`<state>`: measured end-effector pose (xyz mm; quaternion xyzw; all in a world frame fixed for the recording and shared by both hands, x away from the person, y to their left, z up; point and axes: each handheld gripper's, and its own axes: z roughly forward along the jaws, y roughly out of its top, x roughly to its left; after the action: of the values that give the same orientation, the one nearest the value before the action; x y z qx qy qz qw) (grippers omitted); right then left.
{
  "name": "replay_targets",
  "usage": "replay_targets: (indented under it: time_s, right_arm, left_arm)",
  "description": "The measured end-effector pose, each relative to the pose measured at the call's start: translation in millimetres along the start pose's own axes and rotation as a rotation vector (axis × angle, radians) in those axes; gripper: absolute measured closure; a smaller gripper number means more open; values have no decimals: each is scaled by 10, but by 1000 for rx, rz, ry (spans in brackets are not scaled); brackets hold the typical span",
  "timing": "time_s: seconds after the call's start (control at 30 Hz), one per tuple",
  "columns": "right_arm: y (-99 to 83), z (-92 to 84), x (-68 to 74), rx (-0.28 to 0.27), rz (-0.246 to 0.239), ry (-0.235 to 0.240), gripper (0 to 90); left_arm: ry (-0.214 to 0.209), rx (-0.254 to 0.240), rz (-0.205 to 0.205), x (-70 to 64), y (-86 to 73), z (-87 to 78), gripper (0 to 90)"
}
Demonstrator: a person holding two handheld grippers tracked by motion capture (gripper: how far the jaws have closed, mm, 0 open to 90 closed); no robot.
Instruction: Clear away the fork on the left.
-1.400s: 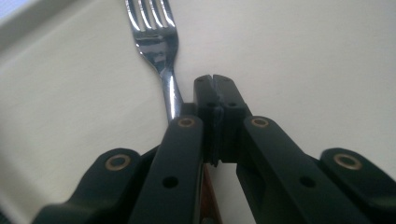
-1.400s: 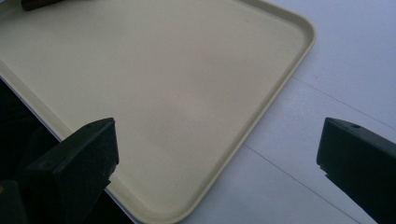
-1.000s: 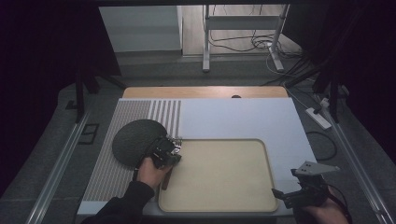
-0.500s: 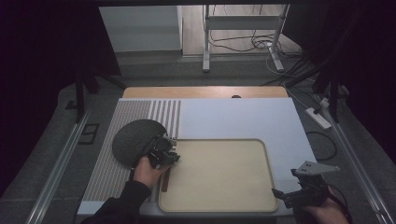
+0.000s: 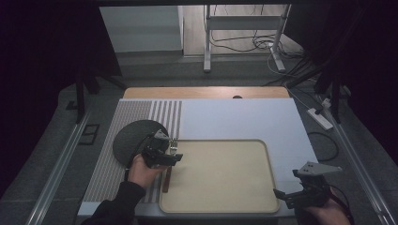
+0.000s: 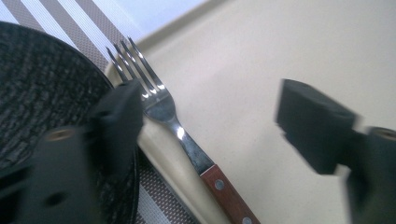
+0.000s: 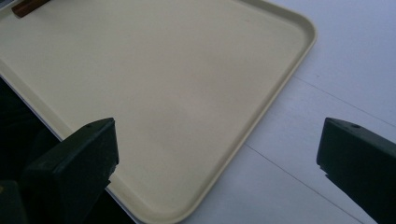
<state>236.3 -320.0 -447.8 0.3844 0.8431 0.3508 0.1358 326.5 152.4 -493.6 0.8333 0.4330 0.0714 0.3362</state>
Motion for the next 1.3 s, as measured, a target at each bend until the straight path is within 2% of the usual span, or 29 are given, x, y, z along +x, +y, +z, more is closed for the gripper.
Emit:
replay_targets:
  time_s: [0.07,0.17,0.3,0.5,0.57,0.9,1.1,1.3]
  right_arm:
    - [1,-1,-1,1,0,-1,0]
    - [1,-2,-4,1,4,-2,0]
    - [0,-2,-5,0,6,-1,0]
    - [0,-3,-7,-2,9,1,0]
    - [0,-3,-9,-3,11,1,0]
    - [-1,-8,-15,-4,17,3,0]
    - [0,-3,-14,-4,15,3,0]
    - [2,-4,-14,-4,20,2,0]
  left_arm:
    - [3,-13,-10,18,-14,-37,130]
    - [27,-7,2,29,-26,-77,53]
    - [9,-28,-2,60,-50,-138,7]
    - [2,-64,2,83,-117,-246,0]
    - [13,-71,9,78,-136,-283,0]
    - [14,-79,24,16,-232,-421,0]
    - [33,-108,16,2,-361,-566,0]
    - [45,-140,-20,31,-539,-729,0]
